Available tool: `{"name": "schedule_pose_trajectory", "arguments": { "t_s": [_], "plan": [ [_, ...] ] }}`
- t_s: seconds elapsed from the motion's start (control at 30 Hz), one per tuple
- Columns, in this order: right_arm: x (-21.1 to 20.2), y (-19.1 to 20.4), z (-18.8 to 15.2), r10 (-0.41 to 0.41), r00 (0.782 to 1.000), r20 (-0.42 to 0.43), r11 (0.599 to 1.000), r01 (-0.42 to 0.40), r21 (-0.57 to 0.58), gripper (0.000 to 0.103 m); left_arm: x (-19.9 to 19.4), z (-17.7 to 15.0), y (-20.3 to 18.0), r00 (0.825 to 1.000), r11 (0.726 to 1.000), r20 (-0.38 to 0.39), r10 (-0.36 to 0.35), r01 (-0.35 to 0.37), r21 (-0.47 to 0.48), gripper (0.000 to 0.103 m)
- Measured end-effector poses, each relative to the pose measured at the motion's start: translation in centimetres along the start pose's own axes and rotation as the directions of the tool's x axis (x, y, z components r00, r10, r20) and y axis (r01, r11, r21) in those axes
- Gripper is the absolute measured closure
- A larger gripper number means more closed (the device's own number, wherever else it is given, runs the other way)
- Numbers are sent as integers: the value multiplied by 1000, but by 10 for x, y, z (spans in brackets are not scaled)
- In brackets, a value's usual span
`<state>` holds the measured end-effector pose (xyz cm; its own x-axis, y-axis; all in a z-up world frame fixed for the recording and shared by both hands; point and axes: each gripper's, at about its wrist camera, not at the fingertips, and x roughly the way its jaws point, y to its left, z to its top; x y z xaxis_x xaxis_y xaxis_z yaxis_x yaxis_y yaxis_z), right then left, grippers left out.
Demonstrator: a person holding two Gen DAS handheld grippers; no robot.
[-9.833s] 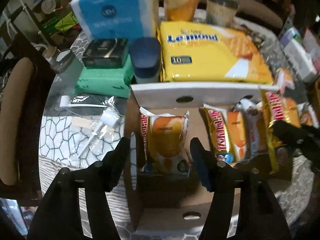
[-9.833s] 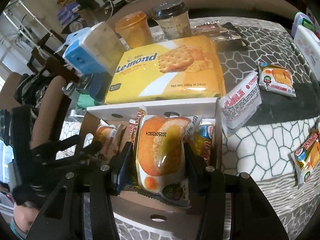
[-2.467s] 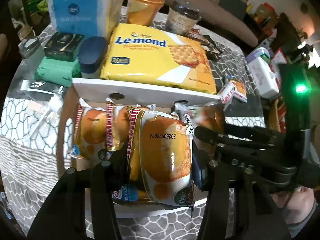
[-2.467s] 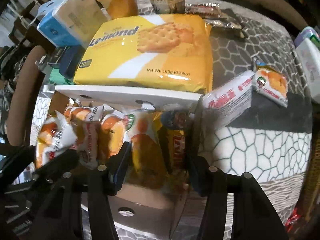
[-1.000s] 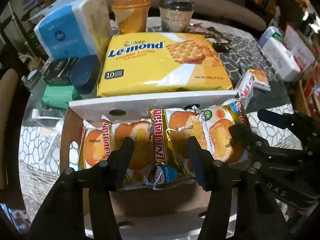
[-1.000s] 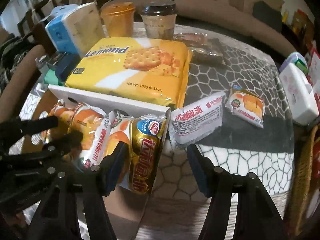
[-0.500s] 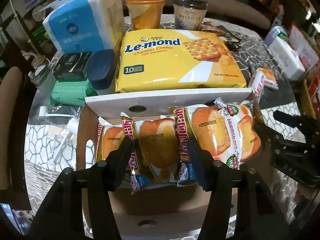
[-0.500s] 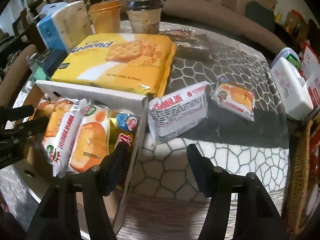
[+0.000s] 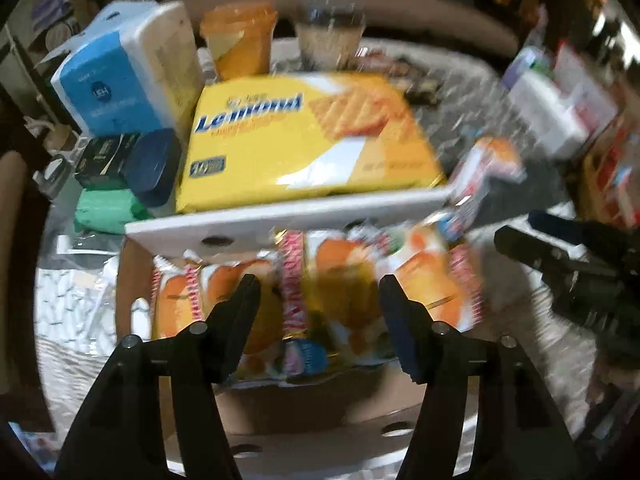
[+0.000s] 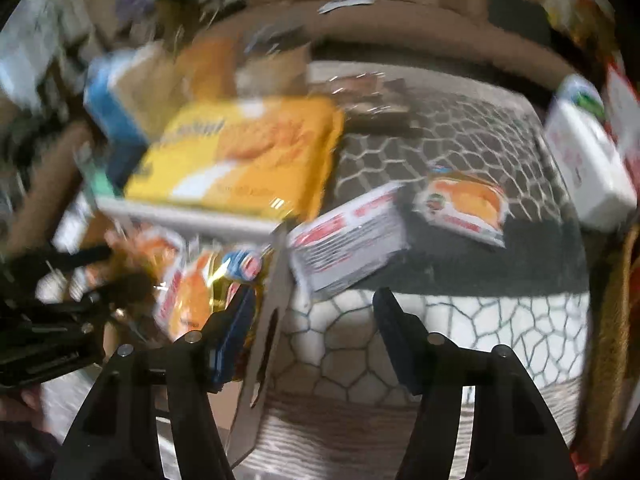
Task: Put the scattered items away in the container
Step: 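Push the packets down into the box with the left tool, then grasp the white wrapped packet with the left tool while the right tool grasps a yellow packet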
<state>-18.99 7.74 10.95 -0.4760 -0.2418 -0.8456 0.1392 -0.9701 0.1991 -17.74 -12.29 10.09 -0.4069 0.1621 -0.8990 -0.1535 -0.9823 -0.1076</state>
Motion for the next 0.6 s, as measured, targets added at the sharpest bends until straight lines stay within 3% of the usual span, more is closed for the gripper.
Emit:
{"name": "schedule_pose_trajectory", "arguments": {
  "t_s": [0.07,0.23,0.3,0.4,0.6],
  "plan": [
    [-16,-28,11,-1,1000,24,998,0,57,39,-10,4,-10,997,998,30,-68,68,3,30],
    [-29,-91,39,-21,1000,18,981,17,193,28,-12,25,-63,991,983,72,-115,103,152,28],
    [-26,-106,44,-21,1000,8,973,19,229,25,0,35,-90,994,970,56,-99,83,230,28],
    [-11,-123,51,-36,999,-29,961,43,273,24,23,49,-128,998,936,59,-19,-3,352,28],
    [30,-153,63,31,997,-69,930,-4,368,24,71,67,-157,997,889,11,72,-69,453,28]
  ]
}}
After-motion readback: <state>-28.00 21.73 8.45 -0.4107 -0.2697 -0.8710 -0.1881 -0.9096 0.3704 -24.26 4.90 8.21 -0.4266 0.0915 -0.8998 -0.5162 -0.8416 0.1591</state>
